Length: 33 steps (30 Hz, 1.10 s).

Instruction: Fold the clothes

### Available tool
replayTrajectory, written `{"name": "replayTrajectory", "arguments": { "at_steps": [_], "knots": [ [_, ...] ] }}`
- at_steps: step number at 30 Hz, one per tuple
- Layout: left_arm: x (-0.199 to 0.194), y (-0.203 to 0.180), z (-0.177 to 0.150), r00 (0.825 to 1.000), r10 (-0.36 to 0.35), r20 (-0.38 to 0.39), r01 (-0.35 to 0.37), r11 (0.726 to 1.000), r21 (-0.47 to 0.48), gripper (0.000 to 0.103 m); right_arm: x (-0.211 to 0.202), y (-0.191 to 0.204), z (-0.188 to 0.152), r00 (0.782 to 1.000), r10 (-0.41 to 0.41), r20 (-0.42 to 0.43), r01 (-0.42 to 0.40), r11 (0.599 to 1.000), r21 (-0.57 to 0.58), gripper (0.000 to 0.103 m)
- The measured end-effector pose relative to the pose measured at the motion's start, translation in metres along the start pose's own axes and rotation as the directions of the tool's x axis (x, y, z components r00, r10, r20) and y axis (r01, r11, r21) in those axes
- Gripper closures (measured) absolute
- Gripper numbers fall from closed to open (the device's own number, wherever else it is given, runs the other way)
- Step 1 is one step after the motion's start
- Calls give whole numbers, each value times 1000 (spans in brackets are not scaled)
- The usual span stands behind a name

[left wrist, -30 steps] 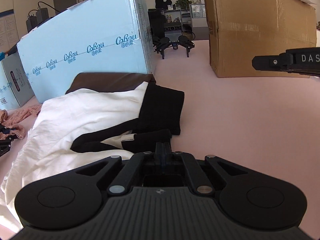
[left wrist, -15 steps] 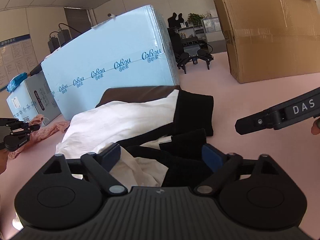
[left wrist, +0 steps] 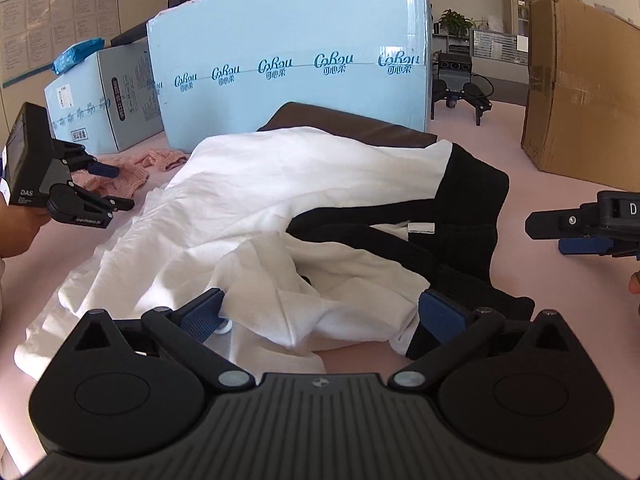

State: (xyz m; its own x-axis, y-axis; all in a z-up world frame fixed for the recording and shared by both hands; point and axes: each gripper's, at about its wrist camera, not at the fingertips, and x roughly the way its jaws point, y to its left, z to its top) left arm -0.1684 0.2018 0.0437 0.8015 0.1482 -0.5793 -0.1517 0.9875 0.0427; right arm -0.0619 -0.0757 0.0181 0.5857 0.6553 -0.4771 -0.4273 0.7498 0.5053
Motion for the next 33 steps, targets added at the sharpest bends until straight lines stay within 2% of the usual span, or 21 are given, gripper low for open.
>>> {"name": "replayTrajectory", "arguments": {
  "at_steps": [3,6,9,12,13,14,15,16,19,20,22,23,25,26,27,30,33],
  "knots": [
    [6,-1,-2,999,34,8,-34,999,3,0,6,9,0,999,-41,-4,41,998,-50,10],
    [11,-3,-4,999,51,0,-51,999,11,0,15,14,0,1000,-17,-15,16,998,-66,12],
    [14,3,-3,998,65,-11,-66,997,-38,0,30,20,5,1000,-13,-11,12,999,-51,12],
    [18,14,-3,991,135,-8,-135,985,-105,0,44,29,11,997,-71,39,74,994,-80,16],
    [19,18,-3,990,139,-11,-139,983,-123,0,49,31,12,997,-72,34,75,993,-89,24],
    [20,22,-4,991,132,-15,-133,981,-144,0,54,33,14,997,-74,29,76,992,-97,37],
    [21,23,-5,993,120,-19,-122,981,-153,0,59,34,16,997,-75,24,77,991,-105,44],
    [21,23,-6,993,111,-24,-114,981,-156,0,63,35,17,997,-72,9,73,991,-110,57],
    [23,18,-7,993,114,-28,-117,983,-140,0,67,38,16,997,-78,4,78,987,-141,66],
    [22,16,-7,992,121,-27,-123,984,-129,1,65,37,15,997,-74,12,75,986,-147,75],
    [21,11,-9,990,138,-14,-138,984,-108,10,62,34,16,997,-68,26,71,989,-128,88],
    [17,9,-10,989,151,6,-149,984,-101,17,61,30,17,996,-78,35,82,991,-109,92],
    [9,11,-13,986,156,63,-148,981,-122,22,58,29,16,996,-72,53,77,993,-92,95],
    [3,13,-14,984,144,100,-130,982,-139,32,55,29,16,995,-70,69,76,993,-90,98],
    [-1,14,-15,984,136,118,-118,982,-147,47,52,30,15,994,-67,85,75,993,-89,98],
    [-1,11,-14,982,153,114,-136,980,-142,76,39,39,12,985,-54,163,75,990,-123,99],
    [3,9,-11,982,166,88,-153,979,-137,84,26,48,9,977,-36,212,71,985,-158,100]
  ]
}}
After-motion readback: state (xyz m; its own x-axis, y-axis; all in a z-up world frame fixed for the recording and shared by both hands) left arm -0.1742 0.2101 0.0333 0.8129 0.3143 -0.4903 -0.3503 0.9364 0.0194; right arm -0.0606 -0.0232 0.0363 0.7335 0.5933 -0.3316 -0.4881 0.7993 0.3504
